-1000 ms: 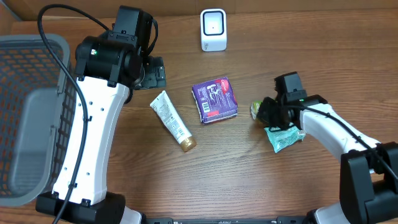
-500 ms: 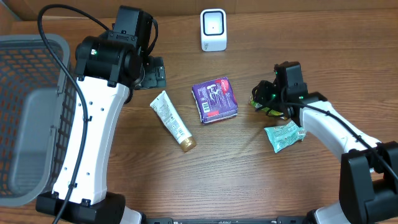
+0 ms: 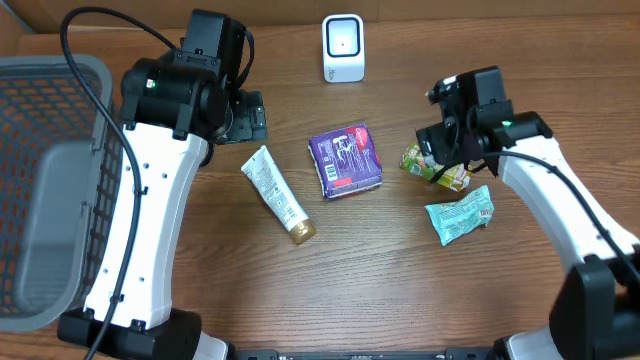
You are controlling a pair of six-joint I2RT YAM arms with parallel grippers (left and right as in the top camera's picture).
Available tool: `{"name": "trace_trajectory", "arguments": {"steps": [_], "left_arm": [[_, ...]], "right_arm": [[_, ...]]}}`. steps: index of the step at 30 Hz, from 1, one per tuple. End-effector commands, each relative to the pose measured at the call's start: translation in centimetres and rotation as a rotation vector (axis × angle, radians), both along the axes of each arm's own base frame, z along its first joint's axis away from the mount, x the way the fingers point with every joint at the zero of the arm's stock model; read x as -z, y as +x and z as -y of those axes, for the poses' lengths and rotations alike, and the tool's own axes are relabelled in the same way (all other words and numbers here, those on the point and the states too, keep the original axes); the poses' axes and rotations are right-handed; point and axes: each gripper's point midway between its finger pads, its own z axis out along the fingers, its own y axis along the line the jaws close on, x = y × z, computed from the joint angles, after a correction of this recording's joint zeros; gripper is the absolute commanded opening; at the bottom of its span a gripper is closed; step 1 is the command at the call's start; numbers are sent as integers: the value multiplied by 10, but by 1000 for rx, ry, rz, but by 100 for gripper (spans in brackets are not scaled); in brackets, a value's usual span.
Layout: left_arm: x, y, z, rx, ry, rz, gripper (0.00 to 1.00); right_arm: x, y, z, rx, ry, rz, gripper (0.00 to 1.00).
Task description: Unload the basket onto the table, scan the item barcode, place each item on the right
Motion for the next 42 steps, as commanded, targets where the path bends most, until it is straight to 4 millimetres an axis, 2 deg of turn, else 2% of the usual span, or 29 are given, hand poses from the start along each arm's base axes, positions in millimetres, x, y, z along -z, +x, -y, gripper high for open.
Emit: {"name": "trace_trajectory", "arguments": {"steps": [1,5,16,20,23,28,32,37,38,40,41,42], "left_arm": [[2,1,-4,-3,16,-4,100],[2,1,-4,-2,16,-4,99],[2,1,-4,-2,16,-4,99],[2,1,-4,-2,16,-4,100],[2,1,-4,-2,16,-4,99],[2,1,-4,-2,16,-4,100],[2,1,-4,-2,16,-4,100],[2,1,-4,-2,16,-4,100],[2,1,-4,-2,16,-4,100],[2,1,-4,-2,16,-4,100],[2,1,-4,-2,16,-4,100],[2,1,-4,-2,16,-4,99]], "right_arm": [[44,-14,17,-109,-124,-125,82],[61,-24,24,-109,-144,-198,82],[78,-32,35,-110,-145,-223,85],[83,-30,39,-98,-142,-206,80],[85,-29,38,-98,-134,-198,71],[86,-32,23,-127,-50,-205,60],[82,-39,-4,-135,120,-233,48],[71,-45,-35,-71,344,-287,44],[69,-46,-39,-55,376,-300,41],[64,-49,-49,2,463,-339,28],[61,-49,-52,16,491,-349,28],[58,-49,-57,47,539,-366,22]]}}
